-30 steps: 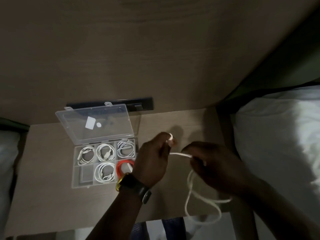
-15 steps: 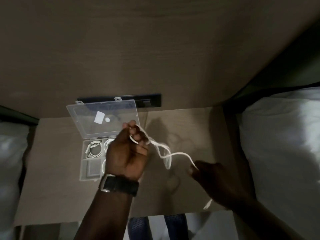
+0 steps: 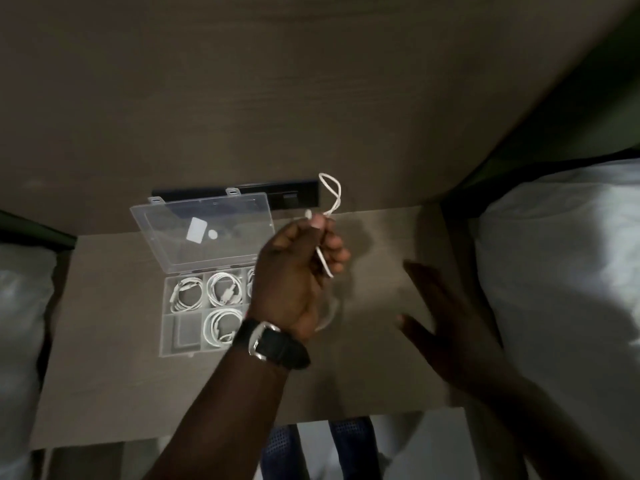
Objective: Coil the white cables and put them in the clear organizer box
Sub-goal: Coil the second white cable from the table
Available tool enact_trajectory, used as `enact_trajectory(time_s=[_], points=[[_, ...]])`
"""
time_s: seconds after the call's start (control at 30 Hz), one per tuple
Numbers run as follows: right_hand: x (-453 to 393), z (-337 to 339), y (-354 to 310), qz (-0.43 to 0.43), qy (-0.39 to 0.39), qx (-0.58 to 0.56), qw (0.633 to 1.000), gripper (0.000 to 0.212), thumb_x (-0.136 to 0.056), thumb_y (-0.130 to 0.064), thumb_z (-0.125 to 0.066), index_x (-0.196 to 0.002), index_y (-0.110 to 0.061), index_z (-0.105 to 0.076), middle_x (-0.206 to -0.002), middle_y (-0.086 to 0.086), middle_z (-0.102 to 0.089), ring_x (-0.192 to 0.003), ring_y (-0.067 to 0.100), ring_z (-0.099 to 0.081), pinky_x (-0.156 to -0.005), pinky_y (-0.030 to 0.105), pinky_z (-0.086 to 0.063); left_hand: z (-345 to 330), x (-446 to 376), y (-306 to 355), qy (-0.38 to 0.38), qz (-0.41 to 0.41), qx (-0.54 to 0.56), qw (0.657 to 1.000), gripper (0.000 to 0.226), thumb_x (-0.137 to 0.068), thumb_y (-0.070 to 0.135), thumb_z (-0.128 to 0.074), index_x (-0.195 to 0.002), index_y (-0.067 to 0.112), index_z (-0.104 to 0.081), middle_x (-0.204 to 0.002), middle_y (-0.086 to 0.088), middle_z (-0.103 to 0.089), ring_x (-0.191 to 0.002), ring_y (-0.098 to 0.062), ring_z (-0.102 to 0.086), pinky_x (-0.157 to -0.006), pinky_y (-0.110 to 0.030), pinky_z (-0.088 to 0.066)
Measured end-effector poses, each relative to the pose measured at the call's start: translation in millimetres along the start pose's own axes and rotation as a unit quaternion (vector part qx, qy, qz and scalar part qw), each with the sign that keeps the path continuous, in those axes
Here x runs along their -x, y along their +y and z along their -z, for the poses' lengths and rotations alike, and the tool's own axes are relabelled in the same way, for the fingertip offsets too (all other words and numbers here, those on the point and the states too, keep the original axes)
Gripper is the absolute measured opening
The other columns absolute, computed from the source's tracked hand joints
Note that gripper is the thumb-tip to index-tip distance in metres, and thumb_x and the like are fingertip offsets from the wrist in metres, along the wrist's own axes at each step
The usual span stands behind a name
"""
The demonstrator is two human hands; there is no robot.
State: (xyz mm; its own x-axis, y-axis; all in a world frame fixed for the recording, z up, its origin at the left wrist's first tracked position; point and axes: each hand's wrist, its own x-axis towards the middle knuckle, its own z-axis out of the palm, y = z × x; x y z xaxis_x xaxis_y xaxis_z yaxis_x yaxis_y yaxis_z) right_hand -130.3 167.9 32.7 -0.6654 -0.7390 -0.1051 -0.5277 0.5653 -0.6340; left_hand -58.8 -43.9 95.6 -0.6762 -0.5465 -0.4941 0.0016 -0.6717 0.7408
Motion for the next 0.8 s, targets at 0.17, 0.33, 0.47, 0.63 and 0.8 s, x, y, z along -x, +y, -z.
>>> enact_trajectory(time_s=[0.17,0.33,0.47,0.63,0.8], points=[[-75,-5,-46,0.087,-0.031,-0.192,0.977,0.058,-0.092,-0.022,-0.047,-0.149,-0.021,-0.036,-0.155,0.002,-0.043,-0.144,0.012,-0.037,-0.12,0.029,-0.03,-22,26,-19,-0.057,0.117,-0.031,0.991,0.015,-0.089,0.023,-0.063,-0.081,0.012,-0.069,-0.056,0.004,-0.058,-0.047,-0.005,-0.052,-0.047,-0.014,-0.044],[-63,-21,-42,0.029,-0.07,-0.325,0.943,0.019,-0.099,-0.024,-0.045,-0.094,-0.019,-0.063,-0.084,0.003,-0.067,-0.082,0.013,-0.063,-0.08,0.04,-0.051,-14,8,-7,-0.053,0.167,0.176,0.969,0.022,-0.094,0.027,-0.055,-0.081,0.01,-0.063,-0.056,0.006,-0.054,-0.045,-0.004,-0.05,-0.045,-0.017,-0.045],[-43,-21,-44,0.019,-0.149,-0.263,0.953,0.018,-0.094,-0.032,-0.056,-0.088,-0.017,-0.064,-0.078,0.005,-0.07,-0.073,0.019,-0.069,-0.071,0.041,-0.056,-10,-2,-18,0.06,0.098,0.235,0.965,0.02,-0.097,0.019,-0.055,-0.084,0.01,-0.067,-0.071,0.001,-0.073,-0.066,-0.01,-0.073,-0.065,-0.02,-0.06],[-31,4,-33,-0.01,-0.286,-0.171,0.943,0.017,-0.094,-0.019,-0.06,-0.078,-0.016,-0.064,-0.06,-0.003,-0.066,-0.047,0.015,-0.061,-0.049,0.025,-0.046,17,-22,-19,0.077,-0.156,-0.01,0.985,0.015,-0.097,0.01,-0.056,-0.098,0.0,-0.067,-0.088,-0.014,-0.072,-0.084,-0.02,-0.071,-0.08,-0.029,-0.058],[-55,50,-33,0.056,-0.092,-0.163,0.981,0.016,-0.095,-0.029,-0.057,-0.083,-0.022,-0.066,-0.067,-0.012,-0.061,-0.064,0.003,-0.06,-0.058,0.011,-0.04,28,-12,-44,-0.12,-0.12,-0.408,0.897,0.026,-0.095,0.019,-0.06,-0.078,0.002,-0.069,-0.062,-0.009,-0.067,-0.051,-0.015,-0.058,-0.053,-0.025,-0.045]])
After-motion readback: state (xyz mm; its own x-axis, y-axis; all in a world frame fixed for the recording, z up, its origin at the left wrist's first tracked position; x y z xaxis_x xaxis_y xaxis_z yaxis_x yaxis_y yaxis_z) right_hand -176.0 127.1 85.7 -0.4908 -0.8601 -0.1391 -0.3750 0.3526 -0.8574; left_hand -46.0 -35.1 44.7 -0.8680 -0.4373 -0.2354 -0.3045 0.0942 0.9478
